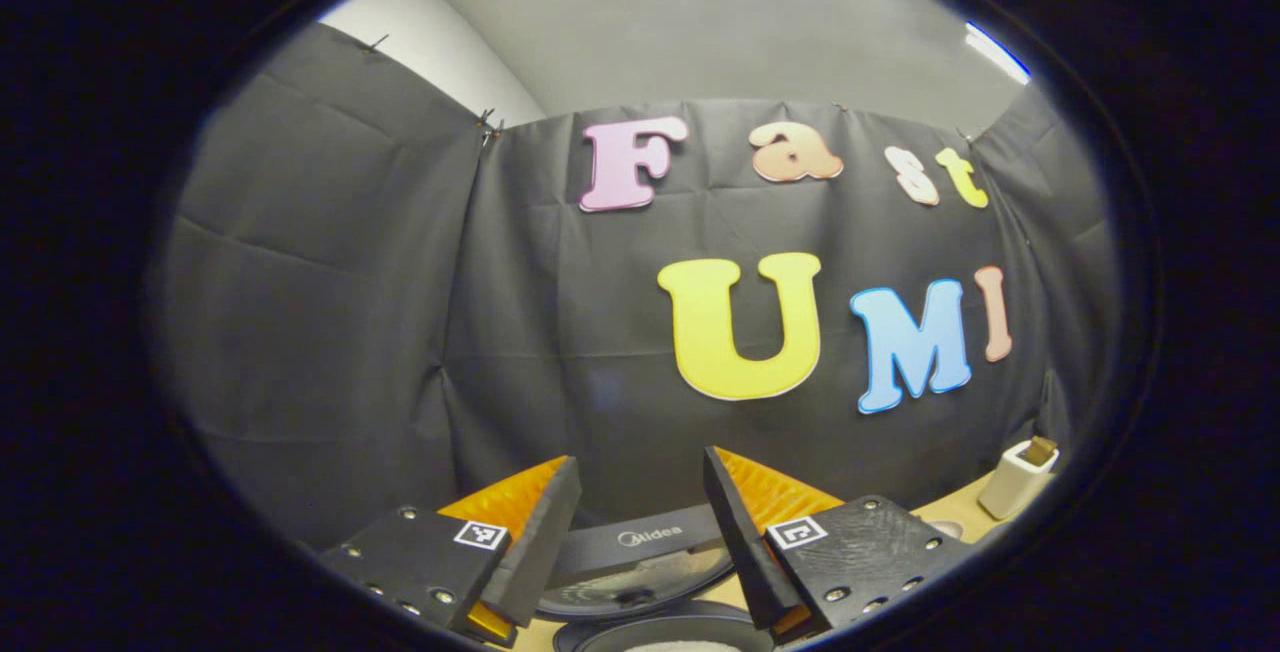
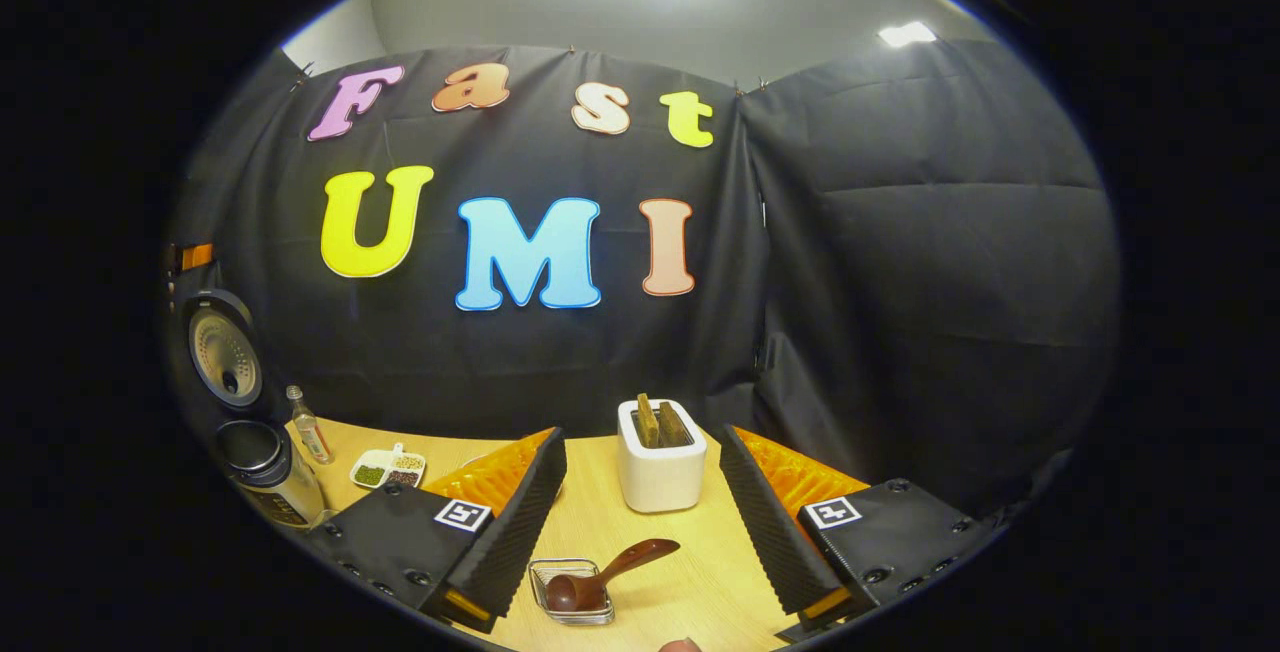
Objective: Close the left gripper, press the button to open the rice cooker; take a wooden spoon from the chopstick holder with the right hand, scoop a spoonful of rice and pour it into the rice cooker, then put the wooden spoon back into the chopstick holder.
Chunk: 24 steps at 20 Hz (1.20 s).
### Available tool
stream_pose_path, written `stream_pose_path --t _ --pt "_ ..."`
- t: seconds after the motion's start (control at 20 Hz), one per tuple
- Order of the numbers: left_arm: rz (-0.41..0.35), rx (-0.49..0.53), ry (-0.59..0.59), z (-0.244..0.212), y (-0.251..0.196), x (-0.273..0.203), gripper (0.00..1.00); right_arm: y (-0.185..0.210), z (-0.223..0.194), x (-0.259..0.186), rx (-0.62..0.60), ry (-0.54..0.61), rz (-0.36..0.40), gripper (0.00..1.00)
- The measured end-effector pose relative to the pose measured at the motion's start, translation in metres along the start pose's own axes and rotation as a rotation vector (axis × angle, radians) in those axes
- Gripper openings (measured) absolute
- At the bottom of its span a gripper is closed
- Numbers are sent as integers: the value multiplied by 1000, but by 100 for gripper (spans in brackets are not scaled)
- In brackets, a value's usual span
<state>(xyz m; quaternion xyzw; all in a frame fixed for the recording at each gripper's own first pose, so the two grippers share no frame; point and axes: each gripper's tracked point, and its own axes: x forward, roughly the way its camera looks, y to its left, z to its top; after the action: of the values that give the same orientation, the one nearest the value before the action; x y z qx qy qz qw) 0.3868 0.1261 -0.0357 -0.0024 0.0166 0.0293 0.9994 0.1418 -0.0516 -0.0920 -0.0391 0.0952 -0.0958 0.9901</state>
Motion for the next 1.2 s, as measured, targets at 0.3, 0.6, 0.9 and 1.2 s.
stream_pose_path --t 0.3,0.6,0.9,1.2 --pt "2 -43 125 -45 3 6 77 12 -4 3 -4 7 8 98" --pt "-10 -2 116 -49 -9 -15 80 18 -2 1 -24 0 49 98" --pt "-16 -30 129 -56 -18 -43 81 15 -3 -4 -28 5 87 98" --pt "-23 5 152 -69 -34 -78 82 6 2 -13 -37 0 114 98"
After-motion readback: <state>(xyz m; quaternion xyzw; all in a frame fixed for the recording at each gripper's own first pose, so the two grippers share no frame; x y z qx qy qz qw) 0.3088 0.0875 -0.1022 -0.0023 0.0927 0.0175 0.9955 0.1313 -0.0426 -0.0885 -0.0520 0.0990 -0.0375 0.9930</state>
